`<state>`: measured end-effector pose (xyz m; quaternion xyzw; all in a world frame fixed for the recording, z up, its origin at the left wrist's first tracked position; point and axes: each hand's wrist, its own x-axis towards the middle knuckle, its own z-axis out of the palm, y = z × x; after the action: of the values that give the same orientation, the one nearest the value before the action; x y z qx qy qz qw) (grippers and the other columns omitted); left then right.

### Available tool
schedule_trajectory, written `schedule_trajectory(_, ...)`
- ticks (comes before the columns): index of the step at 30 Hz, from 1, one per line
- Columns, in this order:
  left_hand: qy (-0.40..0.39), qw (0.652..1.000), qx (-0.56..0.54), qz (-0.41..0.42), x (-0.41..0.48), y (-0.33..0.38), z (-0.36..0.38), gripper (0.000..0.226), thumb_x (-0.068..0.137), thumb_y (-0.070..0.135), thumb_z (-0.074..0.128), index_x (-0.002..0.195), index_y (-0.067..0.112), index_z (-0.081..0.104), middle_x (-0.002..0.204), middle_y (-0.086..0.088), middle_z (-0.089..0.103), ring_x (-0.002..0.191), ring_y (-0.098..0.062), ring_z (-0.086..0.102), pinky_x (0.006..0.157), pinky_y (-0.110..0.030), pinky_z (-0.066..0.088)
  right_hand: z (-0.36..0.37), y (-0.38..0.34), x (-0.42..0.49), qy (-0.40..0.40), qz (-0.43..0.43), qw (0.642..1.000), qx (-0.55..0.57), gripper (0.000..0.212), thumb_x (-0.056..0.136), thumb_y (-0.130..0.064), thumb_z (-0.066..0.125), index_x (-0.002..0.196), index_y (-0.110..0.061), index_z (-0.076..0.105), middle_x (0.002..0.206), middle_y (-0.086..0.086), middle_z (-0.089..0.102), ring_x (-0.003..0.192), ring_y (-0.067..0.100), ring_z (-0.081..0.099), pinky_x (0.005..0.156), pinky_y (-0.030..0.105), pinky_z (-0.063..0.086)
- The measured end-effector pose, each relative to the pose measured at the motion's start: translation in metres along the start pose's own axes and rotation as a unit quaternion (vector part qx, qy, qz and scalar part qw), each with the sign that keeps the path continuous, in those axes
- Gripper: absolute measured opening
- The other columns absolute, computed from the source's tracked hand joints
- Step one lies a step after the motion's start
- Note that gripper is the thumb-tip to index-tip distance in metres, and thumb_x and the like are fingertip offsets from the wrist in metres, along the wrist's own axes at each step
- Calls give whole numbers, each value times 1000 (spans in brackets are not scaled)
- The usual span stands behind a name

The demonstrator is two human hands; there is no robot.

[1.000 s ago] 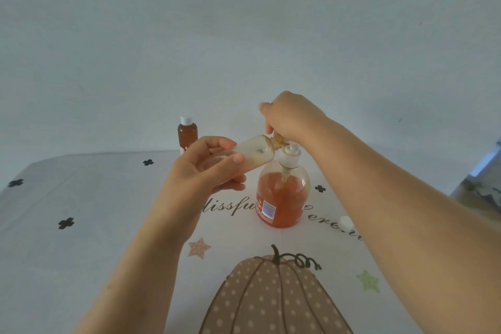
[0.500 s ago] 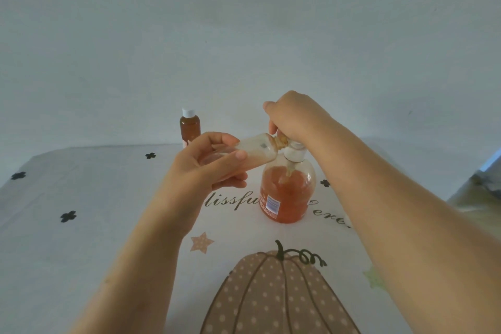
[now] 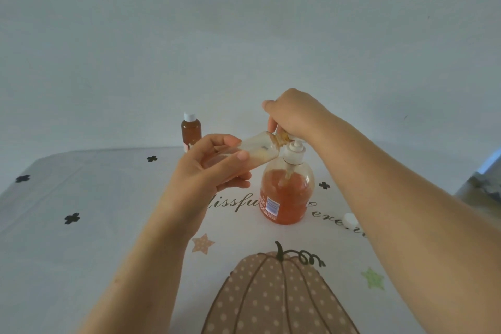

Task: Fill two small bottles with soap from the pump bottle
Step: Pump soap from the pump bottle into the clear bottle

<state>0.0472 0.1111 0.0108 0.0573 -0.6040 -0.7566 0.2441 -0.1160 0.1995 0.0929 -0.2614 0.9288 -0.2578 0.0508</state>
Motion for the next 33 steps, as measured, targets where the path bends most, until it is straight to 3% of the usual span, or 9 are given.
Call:
schedule_trajectory(3, 2, 1000, 2, -10, 1, 0, -1, 26, 74, 18, 74, 97, 11, 65, 85, -5, 70, 72, -25, 66, 68, -31, 57, 5, 3, 2, 4, 3, 1000, 2, 40, 97, -27, 42, 92, -6, 76, 87, 6, 77, 69, 25, 65, 74, 33, 51)
schedule_trajectory(7, 4, 1000, 17, -19, 4, 1, -5, 22, 69, 20, 77, 89, 16, 69, 87, -4, 71, 72, -28, 68, 68, -30, 58, 13, 6, 5, 10, 16, 1000, -5, 39, 97, -27, 41, 95, -8, 74, 93, 7, 76, 86, 28, 70, 85, 37, 54)
schedule_trajectory(10, 2, 1000, 17, -16, 3, 1, -5, 22, 70, 20, 76, 90, 15, 69, 87, -5, 70, 72, -28, 67, 68, -31, 58, 13, 7, 6, 12, 15, 1000, -6, 38, 96, -26, 42, 94, -8, 75, 92, 6, 75, 82, 26, 69, 84, 36, 53)
schedule_trajectory(15, 6, 1000, 16, -2, 2, 3, -4, 26, 73, 19, 75, 97, 11, 66, 87, -5, 71, 73, -26, 67, 69, -32, 58, 6, 1, 4, 8, 15, 1000, -24, 35, 94, -24, 43, 93, -8, 75, 88, 7, 77, 63, 23, 62, 66, 30, 47)
schedule_trajectory(20, 13, 1000, 8, 6, -1, 3, 1, 28, 74, 18, 74, 100, 9, 66, 86, -5, 72, 73, -26, 68, 69, -32, 58, -1, -3, 4, 5, 7, 999, -51, 37, 97, -28, 42, 96, -11, 74, 94, 3, 76, 72, 23, 63, 61, 27, 41)
schedule_trajectory(29, 11, 1000, 11, -2, 0, 2, -1, 30, 73, 19, 75, 99, 8, 65, 84, -4, 71, 72, -25, 68, 68, -31, 58, 5, 0, 3, 6, 21, 999, -38, 38, 96, -26, 41, 92, -10, 75, 84, 4, 75, 61, 23, 61, 64, 29, 45)
schedule_trajectory(33, 9, 1000, 18, -16, 1, 1, -5, 33, 71, 19, 77, 100, 8, 66, 87, -7, 70, 72, -26, 68, 70, -32, 58, 11, 4, 4, 9, 25, 999, -32, 39, 97, -27, 40, 94, -10, 75, 89, 5, 74, 74, 25, 64, 71, 33, 47)
